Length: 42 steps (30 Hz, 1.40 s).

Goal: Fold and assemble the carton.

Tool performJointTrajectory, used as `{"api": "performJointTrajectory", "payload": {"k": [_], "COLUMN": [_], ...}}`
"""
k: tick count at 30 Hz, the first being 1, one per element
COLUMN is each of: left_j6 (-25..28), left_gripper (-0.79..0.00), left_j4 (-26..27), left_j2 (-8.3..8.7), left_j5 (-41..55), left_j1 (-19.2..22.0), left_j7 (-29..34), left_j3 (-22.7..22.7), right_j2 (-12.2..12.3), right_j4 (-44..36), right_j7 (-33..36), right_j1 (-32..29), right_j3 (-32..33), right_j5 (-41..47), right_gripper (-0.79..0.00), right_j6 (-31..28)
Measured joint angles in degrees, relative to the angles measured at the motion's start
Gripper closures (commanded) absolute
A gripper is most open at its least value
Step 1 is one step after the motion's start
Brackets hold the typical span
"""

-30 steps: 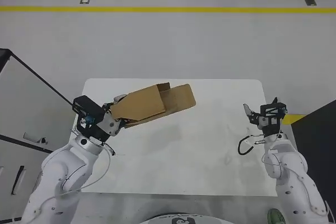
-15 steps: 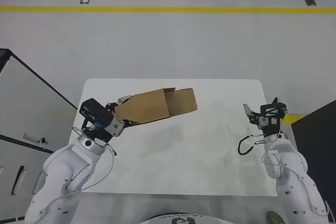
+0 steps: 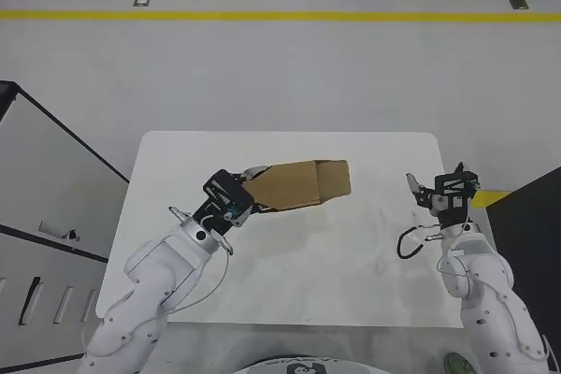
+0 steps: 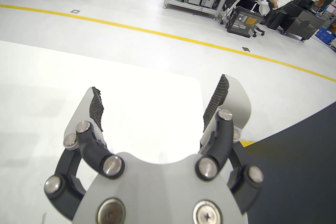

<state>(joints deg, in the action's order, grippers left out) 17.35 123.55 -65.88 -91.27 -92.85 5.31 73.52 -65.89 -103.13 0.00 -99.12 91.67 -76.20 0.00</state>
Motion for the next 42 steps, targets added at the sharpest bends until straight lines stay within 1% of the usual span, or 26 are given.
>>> {"api": "performJointTrajectory", "payload": {"k": [4,6,9,10,12,16,25,27,31,35,37,42], "left_j6": [0.0,0.3,0.3,0.1,-0.9,-2.4,-2.5,-2.6,-2.7,-2.6,-2.2,-0.7], "left_gripper": [0.000,0.000,0.000,0.000,0.000,0.000,0.000,0.000,0.000,0.000,0.000,0.000], "left_j4": [-0.1,-0.4,-1.3,-1.5,-1.5,-2.0,-2.1,-2.6,-5.1,-8.1,-9.3,-10.7], "left_j2": [0.03,0.14,0.43,0.61,0.80,1.03,1.04,1.12,1.59,1.89,2.02,2.20], "left_j5": [-0.4,-3.2,-10.5,-14.5,-19.3,-21.9,-22.1,-23.4,-25.2,-21.7,-20.8,-18.2], "left_j1": [0.1,0.8,1.7,1.9,1.4,0.6,0.6,0.7,0.1,-0.8,-0.9,-1.2], "left_j7": [0.1,-0.9,-4.3,-5.5,-8.0,-12.3,-12.5,-12.8,-20.0,-27.6,-29.9,-33.2], "left_j3": [0.1,0.0,-0.3,-0.3,-0.4,0.6,0.6,0.8,2.5,4.7,5.6,6.5], "right_j2": [0.0,0.0,0.0,0.0,0.0,0.0,0.0,0.0,0.0,0.0,0.0,0.0], "right_j4": [0.0,0.0,0.0,0.0,0.0,0.0,0.0,0.0,0.0,0.0,0.0,0.0], "right_j7": [0.0,0.0,0.0,0.0,0.0,0.0,0.0,0.0,0.0,0.0,0.0,0.0], "right_j1": [0.0,0.0,0.0,0.0,0.0,0.0,0.0,0.0,0.0,0.0,0.0,0.0], "right_j3": [0.0,0.0,0.0,0.0,0.0,0.0,0.0,0.0,0.0,0.0,0.0,0.0], "right_j5": [0.0,0.0,0.0,0.0,0.0,0.0,0.0,0.0,0.0,0.0,0.0,0.0], "right_gripper": [-0.785,-0.785,-0.785,-0.785,-0.785,-0.785,-0.785,-0.785,-0.785,-0.785,-0.785,-0.785], "right_j6": [0.0,0.0,0.0,0.0,0.0,0.0,0.0,0.0,0.0,0.0,0.0,0.0]}}
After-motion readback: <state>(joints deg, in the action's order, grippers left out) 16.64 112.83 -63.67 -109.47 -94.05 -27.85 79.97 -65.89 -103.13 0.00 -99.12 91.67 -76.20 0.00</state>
